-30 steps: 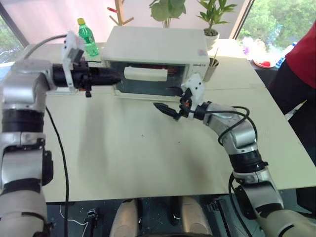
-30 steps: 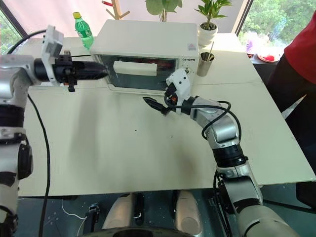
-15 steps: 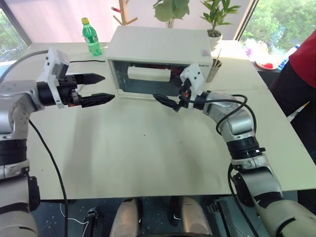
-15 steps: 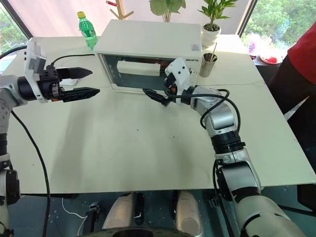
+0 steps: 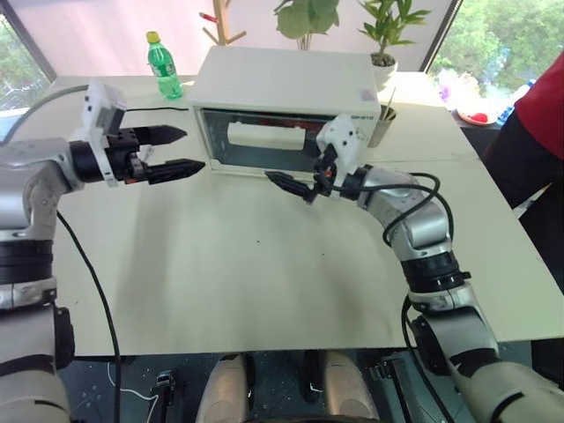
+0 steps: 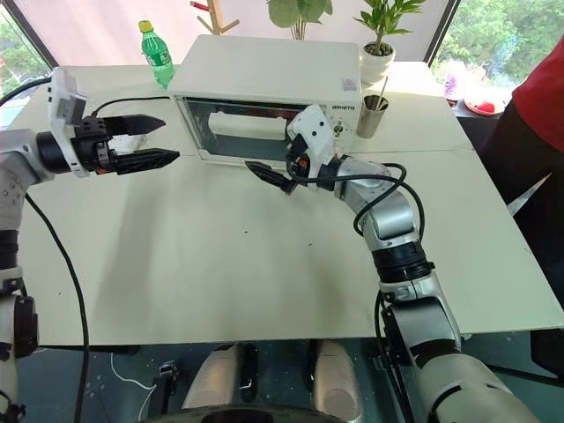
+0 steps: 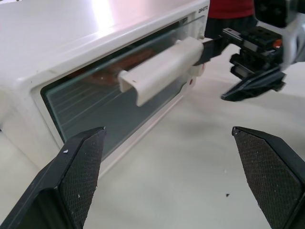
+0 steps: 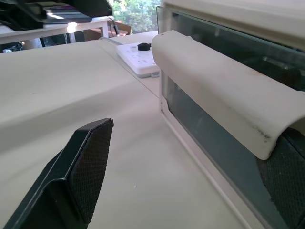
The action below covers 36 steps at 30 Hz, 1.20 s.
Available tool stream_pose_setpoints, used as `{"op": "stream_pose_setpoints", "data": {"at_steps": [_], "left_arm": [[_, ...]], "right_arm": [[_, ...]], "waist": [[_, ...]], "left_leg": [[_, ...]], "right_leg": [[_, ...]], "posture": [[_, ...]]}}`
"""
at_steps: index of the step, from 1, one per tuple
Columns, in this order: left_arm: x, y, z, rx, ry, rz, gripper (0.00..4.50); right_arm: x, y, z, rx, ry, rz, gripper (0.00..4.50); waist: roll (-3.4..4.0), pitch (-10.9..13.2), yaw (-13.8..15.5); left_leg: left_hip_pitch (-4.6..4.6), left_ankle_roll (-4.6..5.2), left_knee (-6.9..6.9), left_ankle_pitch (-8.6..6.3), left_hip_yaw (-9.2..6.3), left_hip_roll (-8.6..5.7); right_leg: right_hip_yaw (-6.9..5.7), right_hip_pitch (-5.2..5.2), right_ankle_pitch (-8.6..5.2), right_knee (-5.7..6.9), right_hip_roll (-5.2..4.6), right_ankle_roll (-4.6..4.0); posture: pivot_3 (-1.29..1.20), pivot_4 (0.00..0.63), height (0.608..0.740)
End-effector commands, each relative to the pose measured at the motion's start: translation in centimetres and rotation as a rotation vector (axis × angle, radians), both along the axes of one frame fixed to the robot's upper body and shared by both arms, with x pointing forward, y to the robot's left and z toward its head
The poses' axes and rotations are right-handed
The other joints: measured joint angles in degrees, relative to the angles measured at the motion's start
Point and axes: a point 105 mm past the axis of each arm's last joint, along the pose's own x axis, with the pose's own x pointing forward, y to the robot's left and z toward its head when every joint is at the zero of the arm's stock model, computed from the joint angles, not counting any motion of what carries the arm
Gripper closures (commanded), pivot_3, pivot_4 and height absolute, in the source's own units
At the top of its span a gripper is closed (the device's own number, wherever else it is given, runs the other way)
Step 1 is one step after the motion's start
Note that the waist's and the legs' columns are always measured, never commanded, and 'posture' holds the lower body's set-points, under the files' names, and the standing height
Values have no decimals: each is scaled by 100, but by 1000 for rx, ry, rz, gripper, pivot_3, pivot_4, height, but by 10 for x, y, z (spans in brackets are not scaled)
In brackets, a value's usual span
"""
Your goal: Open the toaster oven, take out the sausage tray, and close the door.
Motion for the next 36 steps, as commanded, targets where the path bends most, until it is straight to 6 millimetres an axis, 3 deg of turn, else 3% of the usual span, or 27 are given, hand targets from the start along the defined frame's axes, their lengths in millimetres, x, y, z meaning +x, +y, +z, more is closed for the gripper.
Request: {"op": "stream_pose_setpoints", "data": {"at_steps": [1, 8, 14, 17, 23, 24, 28, 36], "left_arm": [[1, -2, 12, 15, -54, -15, 22], [15, -6, 20, 6, -59, -26, 22], [38, -17, 35, -10, -73, -34, 22], [48, -22, 30, 19, -75, -41, 865], [63, -29, 7, 155, -70, -48, 4148], [64, -29, 2, 183, -69, -50, 4484], [71, -30, -18, 301, -76, -44, 4484], [73, -35, -28, 302, -54, -67, 4484]], "right_arm": [[-10, 4, 13, 6, -66, 16, 0], [-25, 2, 2, -15, -35, 63, 0], [-49, 6, -10, -7, 9, 150, 0], [-51, 4, -15, -10, 25, 145, 0], [-54, 1, -20, -5, 46, 132, 0], [-54, 1, -20, -4, 49, 130, 0], [-55, 1, -21, 10, 55, 115, 0], [-50, -11, -23, -14, 56, 32, 0]], "waist": [[0, 0, -4], [0, 0, 7], [-1, -1, 5], [-1, -1, -13], [-1, 0, -3], [-2, 0, -2], [-2, 0, 0], [-4, 0, 0]], "left_leg": [[0, 0, 0, 0, 0, 0], [-1, 2, 1, -1, -1, 0], [-3, 7, 9, -4, -1, -1], [-2, 11, 9, -6, 0, -1], [-3, 14, 9, -8, 0, 2], [-3, 14, 10, -8, 0, 2], [-3, 16, 11, -9, -1, 2], [-4, 17, 14, -10, -1, 3]], "right_leg": [[0, 0, 0, 0, 0, 0], [-1, 0, 0, -1, 2, 0], [-1, 3, 0, -1, 2, 0], [-1, 2, 0, 0, 5, 0], [-1, 1, 0, -2, 10, 0], [-1, 1, 0, -2, 10, 0], [-1, 1, 0, -2, 10, 0], [-1, 1, 0, -1, 9, 0]], "posture": [[0, 150, 717], [0, 150, 717], [0, 150, 717], [0, 150, 717], [0, 150, 717], [0, 150, 717], [0, 150, 717], [0, 150, 717]]}}
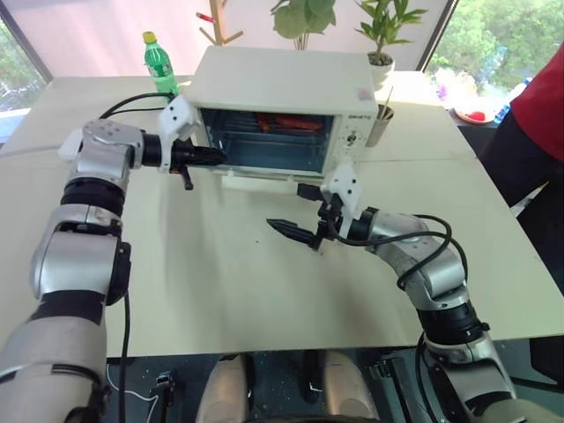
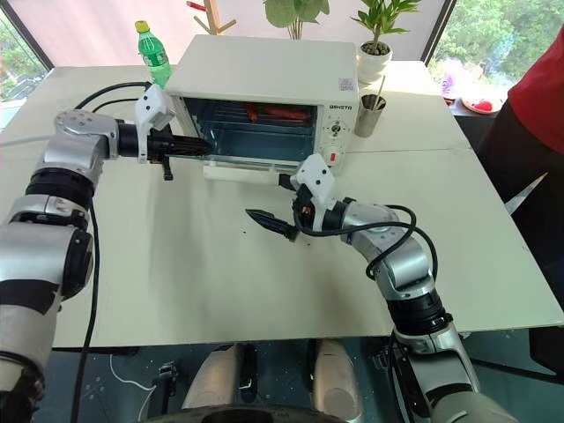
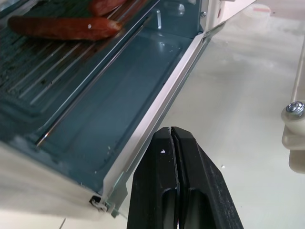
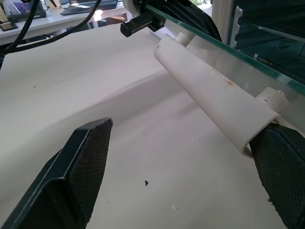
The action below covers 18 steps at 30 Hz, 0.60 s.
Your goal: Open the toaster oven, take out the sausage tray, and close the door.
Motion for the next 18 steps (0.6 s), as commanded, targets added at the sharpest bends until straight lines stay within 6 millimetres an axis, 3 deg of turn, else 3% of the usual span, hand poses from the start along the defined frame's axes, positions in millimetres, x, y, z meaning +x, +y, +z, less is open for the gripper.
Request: {"op": "stream_pose_setpoints", "data": {"at_steps": [1, 5, 9, 18], "left_arm": [[1, -3, 13, -13, -40, -18, 4484], [0, -3, 13, -32, -32, -20, 4484], [-3, 1, 8, -40, -16, -22, 4484], [-18, 19, -21, 2, 54, -44, 4484]], "right_arm": [[-1, -9, 10, -11, -43, -39, 0], [-1, -28, -2, -71, -7, -86, 0], [-19, -54, -7, -130, 35, -97, 0], [-59, -110, 18, -169, 102, -120, 0]], "waist": [[0, 0, 3], [-1, 0, 22], [-1, 0, 27], [-3, -1, 15]], "left_leg": [[0, 0, 0, 0, 0, 0], [-2, 1, 3, -1, 0, 0], [-4, 6, 6, -3, 0, -1], [2, 11, 7, -6, 0, 4]], "right_leg": [[0, 0, 0, 0, 0, 0], [0, 1, 0, 0, -1, 0], [0, 1, 0, -1, -3, 0], [0, 4, 0, 0, 0, 0]], "posture": [[0, 150, 717], [0, 150, 717], [0, 150, 717], [0, 150, 717]]}}
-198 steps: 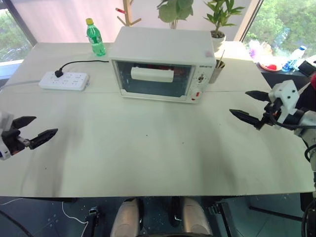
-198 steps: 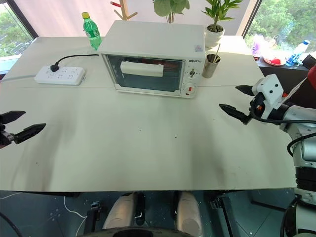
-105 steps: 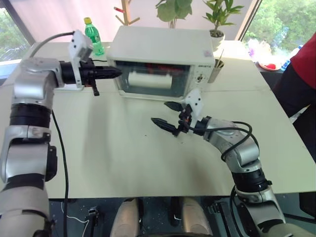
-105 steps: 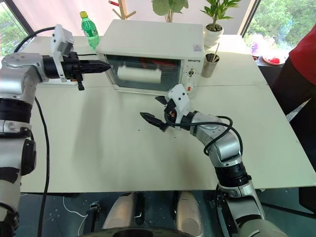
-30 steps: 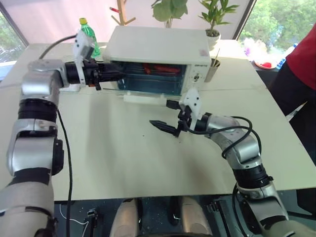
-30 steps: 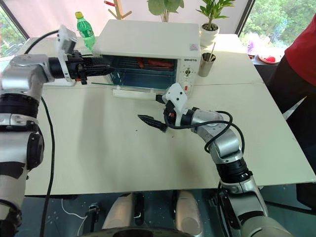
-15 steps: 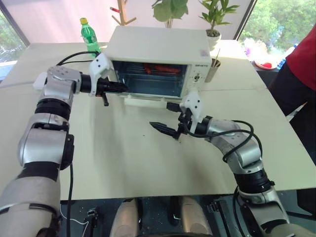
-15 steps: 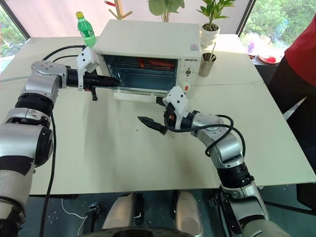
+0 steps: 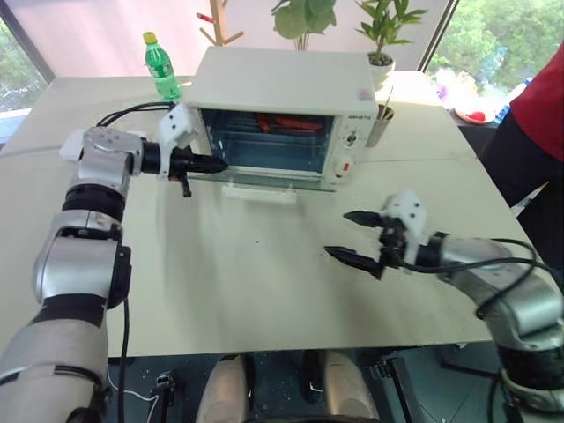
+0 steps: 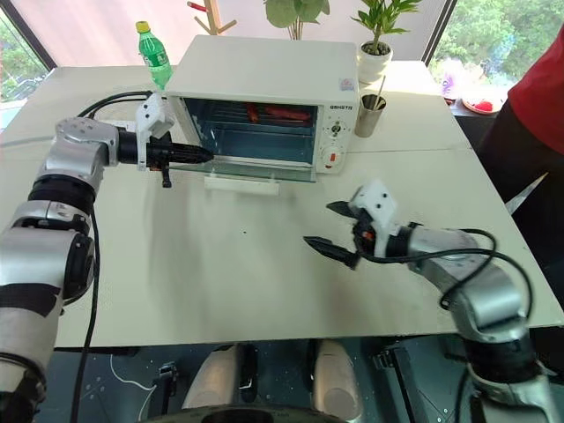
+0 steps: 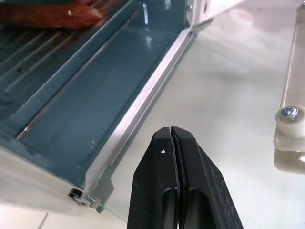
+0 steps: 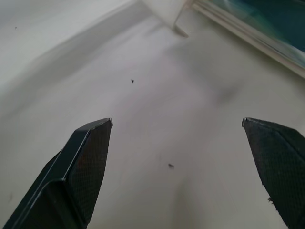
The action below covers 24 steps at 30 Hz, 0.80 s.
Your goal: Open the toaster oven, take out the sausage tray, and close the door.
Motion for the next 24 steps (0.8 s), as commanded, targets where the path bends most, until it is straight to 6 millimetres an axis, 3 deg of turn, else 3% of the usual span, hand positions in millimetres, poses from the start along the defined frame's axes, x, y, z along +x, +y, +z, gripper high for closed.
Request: {"op": "stream_pose_setpoints", "data": {"at_steps": [1, 8, 16, 19, 22, 24], "left_arm": [[-7, 8, 0, 14, -8, -19, 4484], [-17, 11, -27, 89, -1, -38, 4484], [-25, 8, -43, 59, -13, 5, 4484], [-29, 9, -34, -20, 2, 44, 4484], [-35, 9, -11, -131, 28, 64, 3696], [-41, 7, 2, -186, 45, 60, 2739]], "right_arm": [[-10, -13, 25, 0, -50, -6, 0], [0, -33, 43, 12, -105, -117, 0], [23, -13, 51, 44, -182, -130, 0], [40, 3, 58, 31, -251, -131, 0], [55, 18, 60, 0, -302, -123, 0], [63, 26, 61, -23, -331, -117, 0]], "waist": [[-1, 0, 13], [-3, 0, 79], [-1, -2, 133], [-1, -2, 121], [0, -1, 125], [-1, -1, 124]], "left_leg": [[0, 0, 0, 0, -1, 0], [-2, 0, 4, -1, -2, 0], [0, 0, 8, -1, 1, -1], [1, 0, 10, -1, 1, -1], [0, 0, 10, 0, -1, 0], [-3, 0, 10, 0, -1, 0]], "right_leg": [[0, 1, 0, 0, 0, 0], [0, 2, 0, -2, -2, 0], [3, 4, 0, -2, -3, 0], [3, 5, 0, -1, -3, 0], [2, 3, 0, 0, -1, 0], [2, 2, 0, -1, -1, 0]], "posture": [[0, 150, 717], [0, 150, 717], [0, 150, 717], [0, 150, 717], [0, 150, 717], [0, 150, 717]]}}
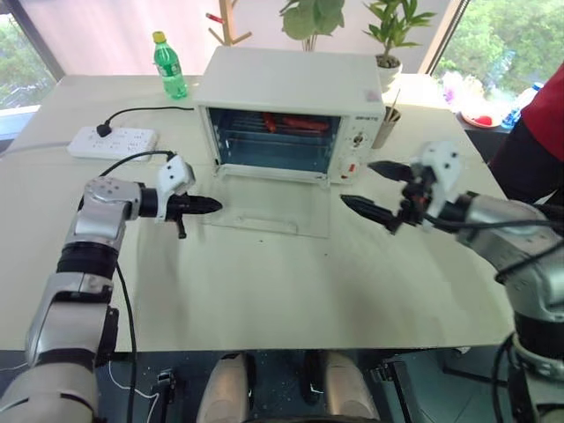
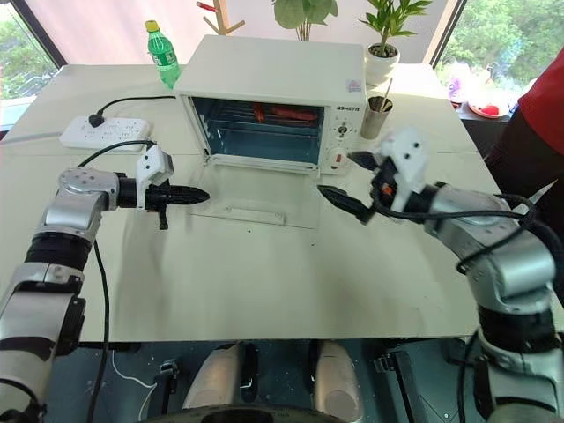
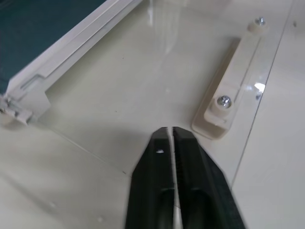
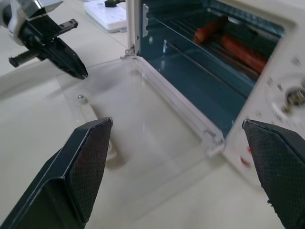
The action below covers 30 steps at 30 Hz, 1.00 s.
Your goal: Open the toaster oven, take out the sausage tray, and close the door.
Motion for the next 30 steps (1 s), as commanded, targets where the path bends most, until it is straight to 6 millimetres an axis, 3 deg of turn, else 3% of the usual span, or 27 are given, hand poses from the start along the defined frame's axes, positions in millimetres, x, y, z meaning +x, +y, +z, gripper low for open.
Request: {"op": "stream_pose_setpoints", "data": {"at_steps": [1, 5, 6, 9, 17, 30], "left_arm": [[-9, 1, 45, -116, -43, -2, 2155], [-26, -5, 85, -279, -10, -6, 139], [-28, -7, 93, -311, -11, -4, 54], [-32, -11, 101, -332, -14, 3, 54], [-24, -20, 91, -295, -14, 9, 54], [-3, -12, 98, -281, -47, 27, 54]], "right_arm": [[12, 11, 9, -54, -95, -4, 0], [40, 36, 3, -197, -205, -15, 0], [50, 43, 1, -250, -241, -24, 0], [66, 59, -5, -367, -316, -14, 0], [119, 89, -13, -618, -517, -70, 0], [141, 103, -5, -652, -580, -92, 0]], "waist": [[0, 0, 9], [1, 0, -9], [1, 1, -23], [2, 1, -71], [4, 2, -161], [6, 3, -175]], "left_leg": [[-1, 0, 0, 0, 0, 0], [-2, 0, 0, 0, 1, -2], [-1, 0, 0, 0, 0, -1], [1, -3, 0, 1, -3, -1], [0, -22, -3, 13, 1, -2], [-1, -34, -8, 19, 4, -2]], "right_leg": [[0, -1, 0, 0, 0, 0], [1, 0, 0, -1, -1, 0], [1, 0, 0, -1, -1, 0], [1, -1, 0, 1, 0, 0], [2, -3, 0, 2, 0, -1], [3, -5, 0, 1, -1, -1]], "posture": [[0, 150, 717], [0, 150, 717], [0, 150, 717], [0, 150, 717], [0, 150, 717], [0, 150, 717]]}}
